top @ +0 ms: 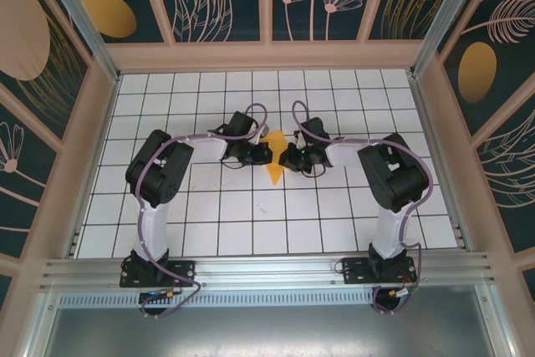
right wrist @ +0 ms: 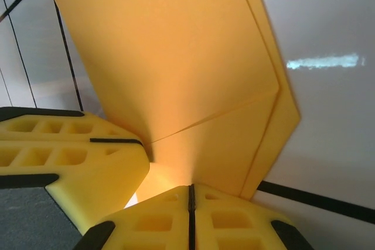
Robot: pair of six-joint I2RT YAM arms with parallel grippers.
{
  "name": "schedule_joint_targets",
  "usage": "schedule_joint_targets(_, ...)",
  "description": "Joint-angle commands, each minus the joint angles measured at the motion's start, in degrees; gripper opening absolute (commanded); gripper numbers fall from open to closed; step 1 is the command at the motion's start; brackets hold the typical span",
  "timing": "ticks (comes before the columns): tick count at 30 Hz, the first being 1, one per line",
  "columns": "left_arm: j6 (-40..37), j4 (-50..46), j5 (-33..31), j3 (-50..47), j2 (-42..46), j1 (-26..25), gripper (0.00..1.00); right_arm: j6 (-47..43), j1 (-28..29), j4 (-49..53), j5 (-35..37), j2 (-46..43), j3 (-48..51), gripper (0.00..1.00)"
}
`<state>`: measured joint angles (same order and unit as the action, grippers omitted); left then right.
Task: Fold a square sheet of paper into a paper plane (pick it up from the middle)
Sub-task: Third fold the triangle at the center of the table.
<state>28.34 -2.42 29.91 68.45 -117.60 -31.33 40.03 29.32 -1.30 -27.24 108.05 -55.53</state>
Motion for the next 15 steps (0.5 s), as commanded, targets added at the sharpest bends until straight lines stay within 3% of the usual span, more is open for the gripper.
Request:
schedule_joint_targets(1, -1.66, -1.23, -3.04, -1.04, -2.02, 0.14, 0.08, 0.40, 0.30, -0.05, 1.06, 1.25, 0.79, 0.11)
schedule_joint_targets(15, -1.27, -1.10, -3.90, -1.21, -1.41, 0.19, 0.08, 3.26, 3.37, -2.26, -1.07, -6.69, 5.35, 0.12)
